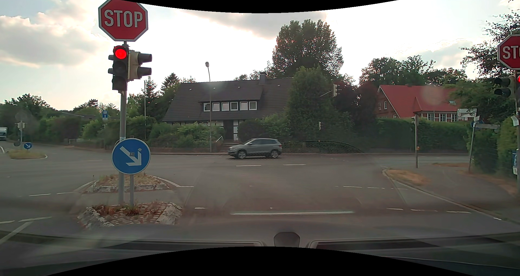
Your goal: Follow the waypoints while adhering to traffic rules and regulations
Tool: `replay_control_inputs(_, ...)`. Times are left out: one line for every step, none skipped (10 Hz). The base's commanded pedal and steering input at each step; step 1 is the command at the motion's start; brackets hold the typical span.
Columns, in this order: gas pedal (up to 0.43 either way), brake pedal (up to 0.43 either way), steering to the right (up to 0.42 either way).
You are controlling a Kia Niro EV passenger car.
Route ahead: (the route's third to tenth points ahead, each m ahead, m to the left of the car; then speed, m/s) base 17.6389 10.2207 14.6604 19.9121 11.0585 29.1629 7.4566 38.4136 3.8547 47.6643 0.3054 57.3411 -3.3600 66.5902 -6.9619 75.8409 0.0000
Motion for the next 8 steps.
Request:
replay_control_inputs(0.000, 0.250, -0.005)
replay_control_inputs(0.000, 0.250, -0.005)
replay_control_inputs(0.000, 0.250, -0.005)
replay_control_inputs(0.000, 0.250, -0.005)
replay_control_inputs(0.000, 0.250, -0.005)
replay_control_inputs(0.000, 0.250, -0.005)
replay_control_inputs(0.000, 0.250, -0.005)
replay_control_inputs(0.000, 0.250, -0.005)
